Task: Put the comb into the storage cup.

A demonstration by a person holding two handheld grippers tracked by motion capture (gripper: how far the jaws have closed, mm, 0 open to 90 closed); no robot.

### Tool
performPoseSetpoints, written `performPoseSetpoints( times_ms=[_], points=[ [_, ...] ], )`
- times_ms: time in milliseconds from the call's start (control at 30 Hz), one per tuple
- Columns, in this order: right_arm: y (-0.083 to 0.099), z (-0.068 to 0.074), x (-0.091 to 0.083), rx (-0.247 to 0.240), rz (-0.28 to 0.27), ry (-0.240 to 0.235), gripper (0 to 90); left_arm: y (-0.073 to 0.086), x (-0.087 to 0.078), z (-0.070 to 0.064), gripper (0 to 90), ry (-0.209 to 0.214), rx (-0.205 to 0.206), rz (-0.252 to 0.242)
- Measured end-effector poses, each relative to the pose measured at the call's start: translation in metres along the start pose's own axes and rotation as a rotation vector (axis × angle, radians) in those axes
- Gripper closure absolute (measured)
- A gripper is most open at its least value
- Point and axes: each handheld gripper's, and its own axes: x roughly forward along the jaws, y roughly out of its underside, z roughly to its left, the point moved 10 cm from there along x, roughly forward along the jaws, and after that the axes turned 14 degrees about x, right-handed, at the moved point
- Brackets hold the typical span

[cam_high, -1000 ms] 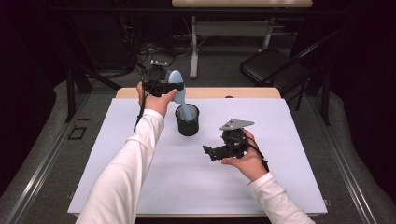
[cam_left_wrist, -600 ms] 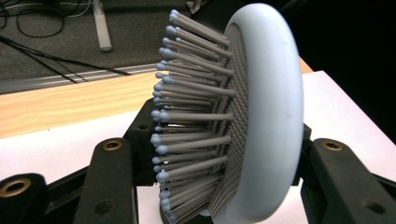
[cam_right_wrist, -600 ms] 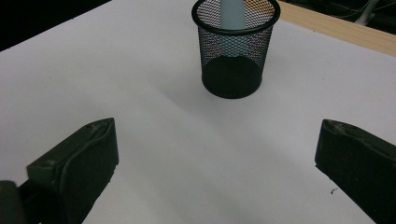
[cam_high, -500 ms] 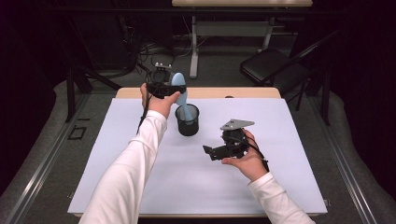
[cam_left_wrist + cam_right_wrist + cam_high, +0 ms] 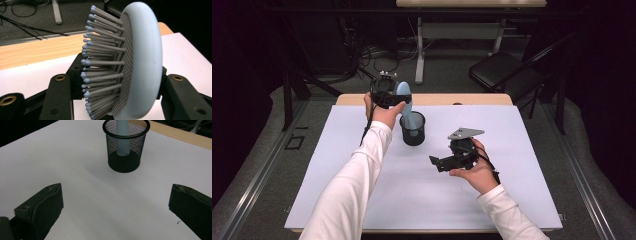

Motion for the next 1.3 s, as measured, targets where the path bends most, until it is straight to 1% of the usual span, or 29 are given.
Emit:
performPoseSetpoints(
  times_ms=[233,367,467,533,633,800,967,1067,1233,1300],
  points=[
    [0.001,0.000,0.001,-0.003,0.002,0.002,0.0,0.002,0.004,-0.004,47.1,-0.012,0.035,0.015],
    [0.000,0.000,0.001,-0.003,0.001,0.002,0.0,0.001,0.008,-0.005,47.1,-0.025,0.045,0.012],
    [0.000,0.000,0.000,0.001,0.000,0.001,0.0,0.002,0.010,-0.005,47.1,-0.027,0.045,0.016],
    [0.000,0.000,-0.001,0.005,-0.002,0.001,0.0,0.002,0.012,-0.005,47.1,-0.032,0.044,0.010],
    [0.000,-0.001,0.000,0.003,-0.003,0.001,0.0,0.003,0.014,-0.006,47.1,-0.037,0.056,0.011],
    [0.000,-0.001,0.000,0.004,-0.002,0.001,0.0,0.005,0.017,-0.006,47.1,-0.038,0.052,0.010],
    [0.000,-0.001,0.000,0.002,-0.002,0.003,0.0,0.009,0.020,-0.005,47.1,-0.036,0.050,0.020],
    [0.000,-0.001,0.000,-0.001,-0.003,0.003,0.0,0.010,0.021,-0.003,47.0,-0.040,0.040,0.016],
    [0.000,-0.001,0.000,-0.001,-0.002,0.004,0.0,0.011,0.021,-0.003,46.8,-0.032,0.046,0.009],
    [0.000,-0.001,0.000,0.001,-0.001,0.004,0.0,0.011,0.021,-0.004,46.6,-0.030,0.043,0.005]
  ],
)
